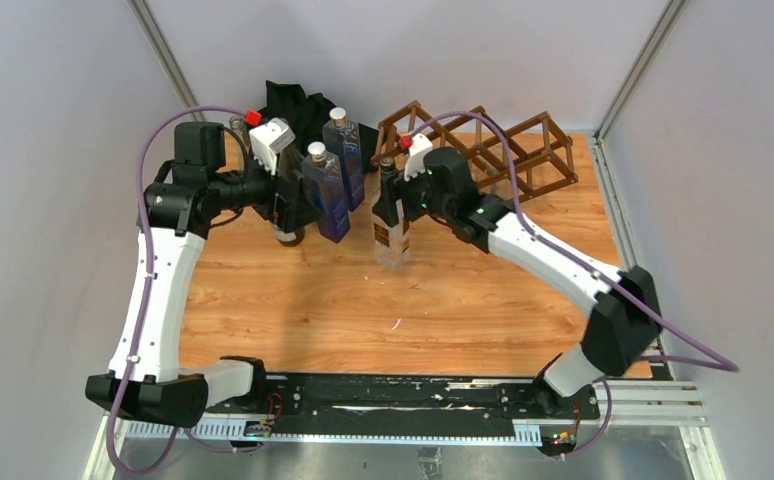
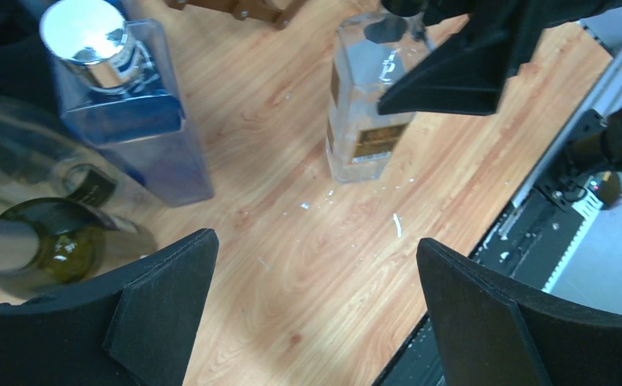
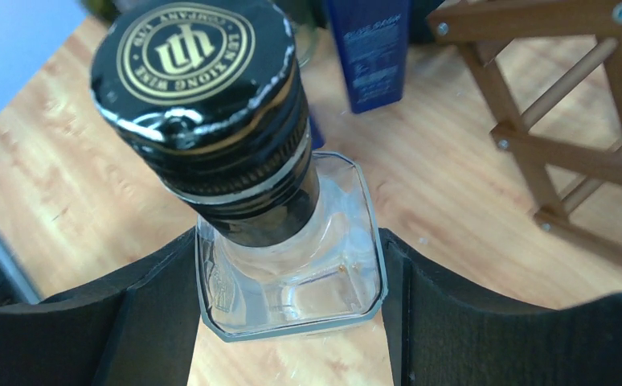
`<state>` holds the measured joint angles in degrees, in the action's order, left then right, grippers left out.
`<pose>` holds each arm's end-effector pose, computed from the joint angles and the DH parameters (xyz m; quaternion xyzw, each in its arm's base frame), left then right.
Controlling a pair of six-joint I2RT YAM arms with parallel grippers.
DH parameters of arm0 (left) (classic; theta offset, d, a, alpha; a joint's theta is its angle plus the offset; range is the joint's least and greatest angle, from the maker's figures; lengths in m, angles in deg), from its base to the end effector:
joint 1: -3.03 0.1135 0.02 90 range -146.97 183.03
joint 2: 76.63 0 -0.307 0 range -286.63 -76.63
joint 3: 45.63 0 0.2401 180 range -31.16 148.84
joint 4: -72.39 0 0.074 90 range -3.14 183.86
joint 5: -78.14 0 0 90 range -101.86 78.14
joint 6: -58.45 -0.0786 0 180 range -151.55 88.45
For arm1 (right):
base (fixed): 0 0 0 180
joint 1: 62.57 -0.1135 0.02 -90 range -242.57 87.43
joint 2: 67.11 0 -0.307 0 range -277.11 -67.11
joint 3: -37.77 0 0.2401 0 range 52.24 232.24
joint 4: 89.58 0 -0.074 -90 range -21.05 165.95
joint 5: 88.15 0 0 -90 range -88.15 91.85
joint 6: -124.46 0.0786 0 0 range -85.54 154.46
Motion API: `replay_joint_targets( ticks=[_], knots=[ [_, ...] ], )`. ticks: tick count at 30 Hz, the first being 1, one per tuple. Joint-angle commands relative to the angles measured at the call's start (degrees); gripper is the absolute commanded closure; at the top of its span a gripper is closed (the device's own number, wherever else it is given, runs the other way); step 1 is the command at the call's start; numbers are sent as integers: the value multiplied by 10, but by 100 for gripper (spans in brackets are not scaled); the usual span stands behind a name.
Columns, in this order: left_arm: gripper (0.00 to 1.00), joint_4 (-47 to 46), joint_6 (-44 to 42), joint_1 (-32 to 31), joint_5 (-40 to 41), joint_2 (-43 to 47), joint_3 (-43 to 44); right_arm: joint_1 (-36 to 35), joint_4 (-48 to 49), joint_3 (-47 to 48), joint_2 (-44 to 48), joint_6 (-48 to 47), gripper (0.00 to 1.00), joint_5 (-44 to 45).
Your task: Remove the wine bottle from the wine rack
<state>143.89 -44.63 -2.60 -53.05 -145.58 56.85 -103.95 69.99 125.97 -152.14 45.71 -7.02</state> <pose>0.2087 -0.0726 0.4507 0.2890 0.8050 -0.2888 0.4302 0.2756 0.2589 0.3876 -0.2529 0.7633 0.3179 0.5024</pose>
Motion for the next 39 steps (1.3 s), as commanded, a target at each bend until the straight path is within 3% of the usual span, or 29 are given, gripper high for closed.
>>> replay_joint_targets(
  ticks=[1, 10, 22, 23, 29, 32, 33, 39],
  knots=[
    [0, 17, 4, 4, 35, 4, 15, 13, 129, 80, -58, -24, 100, 36],
    [0, 16, 4, 3, 57, 20, 2, 24, 164, 173, -199, -40, 100, 73],
    [0, 16, 2, 4, 54, 27, 10, 28, 225, 144, -236, -53, 99, 88],
    [0, 17, 0, 4, 54, 28, 10, 28, 227, 134, -232, -55, 95, 83],
    [0, 16, -2, 4, 66, 32, 16, 28, 218, 102, -209, -60, 42, 79],
    [0, 17, 1, 4, 79, 35, 22, 29, 200, 96, -197, -54, 24, 88],
    [0, 17, 3, 4, 84, 35, 25, 29, 192, 96, -192, -53, 14, 102],
    [0, 17, 10, 4, 97, 41, 39, 29, 129, 99, -154, -52, 7, 118]
  ],
)
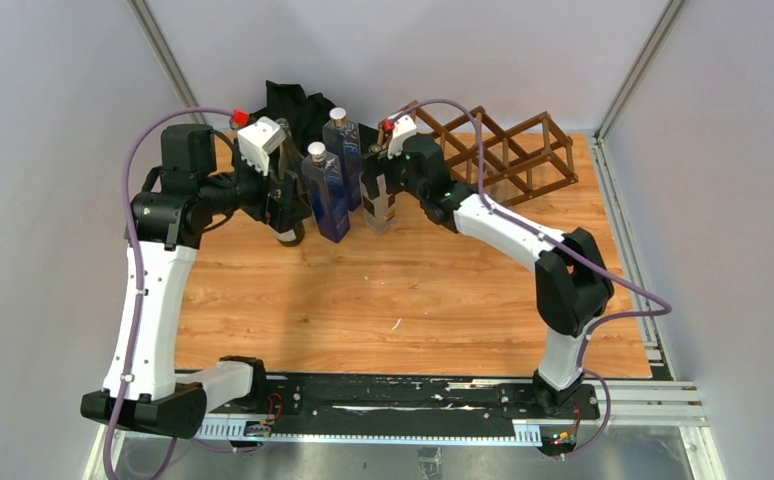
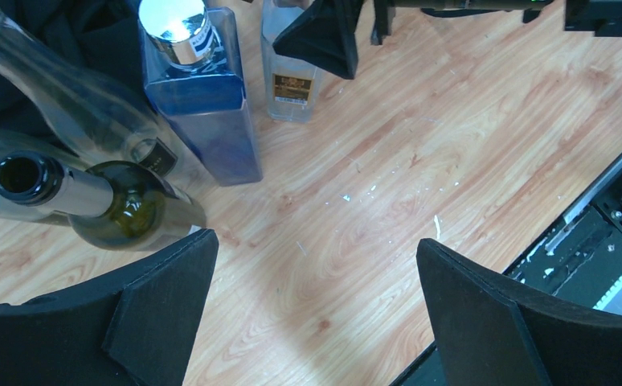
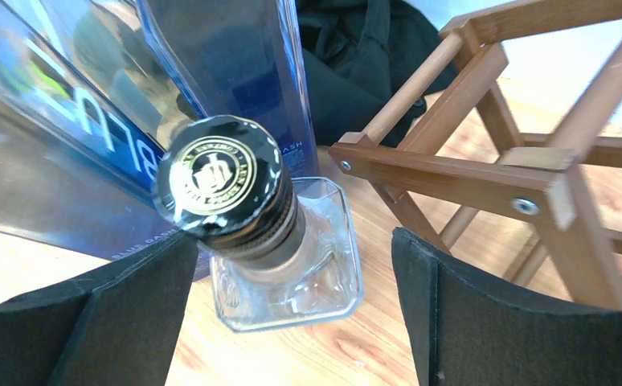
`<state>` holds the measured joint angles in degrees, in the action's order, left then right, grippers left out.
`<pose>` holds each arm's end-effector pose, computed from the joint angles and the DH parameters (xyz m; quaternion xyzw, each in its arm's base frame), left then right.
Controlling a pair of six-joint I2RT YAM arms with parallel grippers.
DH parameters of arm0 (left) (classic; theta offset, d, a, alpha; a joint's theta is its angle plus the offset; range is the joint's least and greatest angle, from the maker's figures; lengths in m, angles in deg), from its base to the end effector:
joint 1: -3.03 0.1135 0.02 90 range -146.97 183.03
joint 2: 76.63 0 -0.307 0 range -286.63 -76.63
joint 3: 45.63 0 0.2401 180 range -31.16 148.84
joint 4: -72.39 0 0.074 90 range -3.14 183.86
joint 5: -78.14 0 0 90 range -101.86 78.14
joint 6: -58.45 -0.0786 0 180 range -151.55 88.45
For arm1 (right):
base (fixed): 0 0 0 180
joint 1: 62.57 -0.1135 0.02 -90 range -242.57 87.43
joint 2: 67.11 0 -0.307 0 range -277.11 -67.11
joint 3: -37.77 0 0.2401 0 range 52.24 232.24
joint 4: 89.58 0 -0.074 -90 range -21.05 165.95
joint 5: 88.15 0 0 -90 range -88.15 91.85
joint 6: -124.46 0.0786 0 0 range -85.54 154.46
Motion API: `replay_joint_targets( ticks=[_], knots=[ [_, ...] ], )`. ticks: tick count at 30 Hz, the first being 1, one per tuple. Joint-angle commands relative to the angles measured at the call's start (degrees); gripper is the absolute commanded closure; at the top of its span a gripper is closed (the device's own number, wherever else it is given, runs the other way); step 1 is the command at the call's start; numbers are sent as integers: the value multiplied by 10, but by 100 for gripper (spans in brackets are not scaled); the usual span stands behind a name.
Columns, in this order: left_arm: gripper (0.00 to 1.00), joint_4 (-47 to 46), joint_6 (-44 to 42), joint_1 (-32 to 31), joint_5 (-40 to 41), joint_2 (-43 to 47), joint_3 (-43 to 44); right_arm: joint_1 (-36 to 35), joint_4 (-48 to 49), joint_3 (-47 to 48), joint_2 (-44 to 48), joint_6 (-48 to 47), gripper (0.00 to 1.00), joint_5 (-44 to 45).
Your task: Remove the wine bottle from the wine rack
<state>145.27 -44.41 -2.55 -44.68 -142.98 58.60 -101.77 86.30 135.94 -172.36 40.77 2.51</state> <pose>0.1960 -0.0620 0.4618 0.2651 0.8190 -0.2220 0.4580 0.3793 0.3082 0.3505 -0.2152 0.7421 0.2414 0.5870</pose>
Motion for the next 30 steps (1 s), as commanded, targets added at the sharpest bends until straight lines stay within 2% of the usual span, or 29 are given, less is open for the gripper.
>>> replay_joint_targets(
  ticks=[1, 5, 9, 14, 19, 24, 30],
  knots=[
    [0, 3, 10, 3, 13, 16, 24, 8, -46, 2, 58, -3, 6, 22],
    [0, 3, 15, 3, 20, 19, 29, 13, -97, 5, 101, 2, 4, 29],
    [0, 3, 11, 3, 27, 23, 31, 40, -172, -19, 176, 51, 3, 46],
    [0, 3, 6, 3, 42, 14, 35, 128, -274, -83, 272, 132, 1, 32],
    [0, 3, -2, 3, 47, 6, 30, 226, -326, -185, 346, 173, 1, 17],
    [0, 3, -9, 3, 46, 8, 15, 300, -343, -251, 344, 192, 0, 5],
    [0, 3, -18, 3, 44, 17, -2, 337, -316, -262, 263, 193, 4, -54]
  ],
)
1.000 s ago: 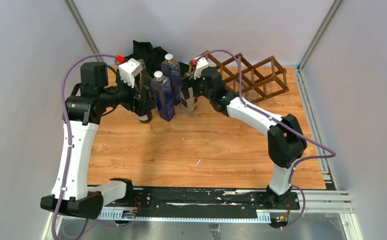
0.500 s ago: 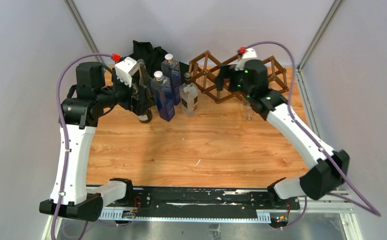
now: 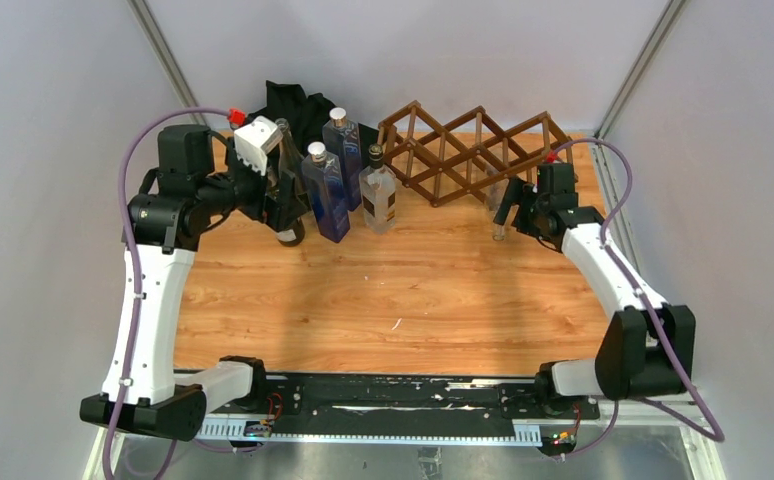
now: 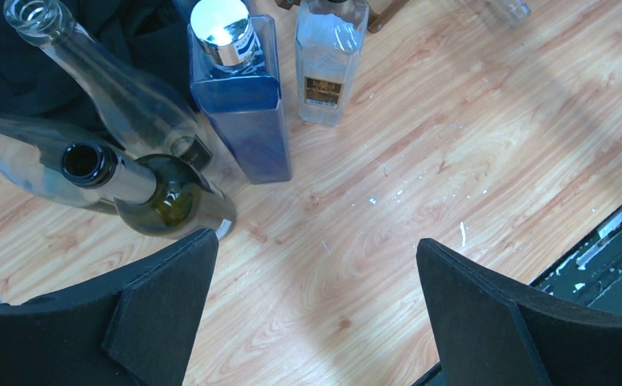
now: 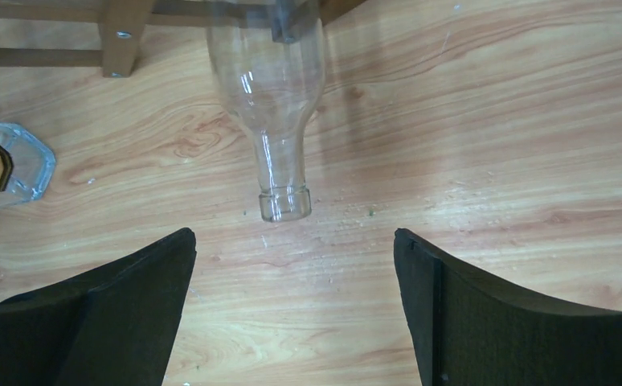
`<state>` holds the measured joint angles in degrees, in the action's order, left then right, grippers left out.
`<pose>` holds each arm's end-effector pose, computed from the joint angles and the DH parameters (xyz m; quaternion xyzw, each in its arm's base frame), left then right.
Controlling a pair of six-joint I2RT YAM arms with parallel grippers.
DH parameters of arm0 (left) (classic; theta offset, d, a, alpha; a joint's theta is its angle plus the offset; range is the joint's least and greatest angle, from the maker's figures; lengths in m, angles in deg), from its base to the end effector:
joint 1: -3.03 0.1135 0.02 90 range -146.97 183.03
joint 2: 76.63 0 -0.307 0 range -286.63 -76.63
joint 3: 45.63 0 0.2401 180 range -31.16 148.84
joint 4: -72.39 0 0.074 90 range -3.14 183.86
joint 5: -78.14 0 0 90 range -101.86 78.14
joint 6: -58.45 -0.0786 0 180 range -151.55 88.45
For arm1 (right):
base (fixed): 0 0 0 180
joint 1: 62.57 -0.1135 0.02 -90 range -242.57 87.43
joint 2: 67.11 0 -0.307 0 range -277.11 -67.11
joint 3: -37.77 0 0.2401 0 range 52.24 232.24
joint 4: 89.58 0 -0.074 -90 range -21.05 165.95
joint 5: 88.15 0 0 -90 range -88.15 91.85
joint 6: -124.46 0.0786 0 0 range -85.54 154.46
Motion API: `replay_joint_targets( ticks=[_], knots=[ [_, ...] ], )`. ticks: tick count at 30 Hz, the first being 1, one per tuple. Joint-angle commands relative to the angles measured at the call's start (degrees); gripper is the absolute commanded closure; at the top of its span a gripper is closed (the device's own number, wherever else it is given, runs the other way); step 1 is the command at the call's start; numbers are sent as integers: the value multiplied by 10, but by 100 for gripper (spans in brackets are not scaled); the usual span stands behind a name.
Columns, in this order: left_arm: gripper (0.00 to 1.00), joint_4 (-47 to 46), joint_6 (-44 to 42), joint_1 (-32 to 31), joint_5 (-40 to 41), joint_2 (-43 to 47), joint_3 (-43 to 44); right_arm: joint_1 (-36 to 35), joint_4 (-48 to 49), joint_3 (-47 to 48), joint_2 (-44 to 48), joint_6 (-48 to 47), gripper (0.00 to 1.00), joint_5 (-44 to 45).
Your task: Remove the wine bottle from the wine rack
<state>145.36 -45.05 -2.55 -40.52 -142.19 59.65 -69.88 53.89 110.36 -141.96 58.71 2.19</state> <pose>0.1926 -0.0567 0.4680 0.2573 0.8212 -0.1855 0.4744 0.2963 0.0375 0.3048 0.1341 0.8918 0.1149 0.4166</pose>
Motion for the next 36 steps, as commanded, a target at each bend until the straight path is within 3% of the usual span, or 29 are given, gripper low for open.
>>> replay_joint_targets(
  ticks=[1, 10, 18, 25, 36],
  knots=[
    [0, 2, -12, 3, 2, 10, -14, 21, 9, -1, -61, 14, 6, -63],
    [0, 2, -18, 3, 6, 21, -19, 30, 21, 64, -213, 13, 14, -125],
    [0, 2, -28, 3, 12, 27, -24, 35, 51, 72, -231, 14, 18, -121],
    [0, 2, -30, 3, 12, 22, -26, 35, 139, -9, -172, 19, 28, -104],
    [0, 2, -30, 3, 12, 22, -24, 33, 200, -25, -167, 9, 44, -103]
  ],
)
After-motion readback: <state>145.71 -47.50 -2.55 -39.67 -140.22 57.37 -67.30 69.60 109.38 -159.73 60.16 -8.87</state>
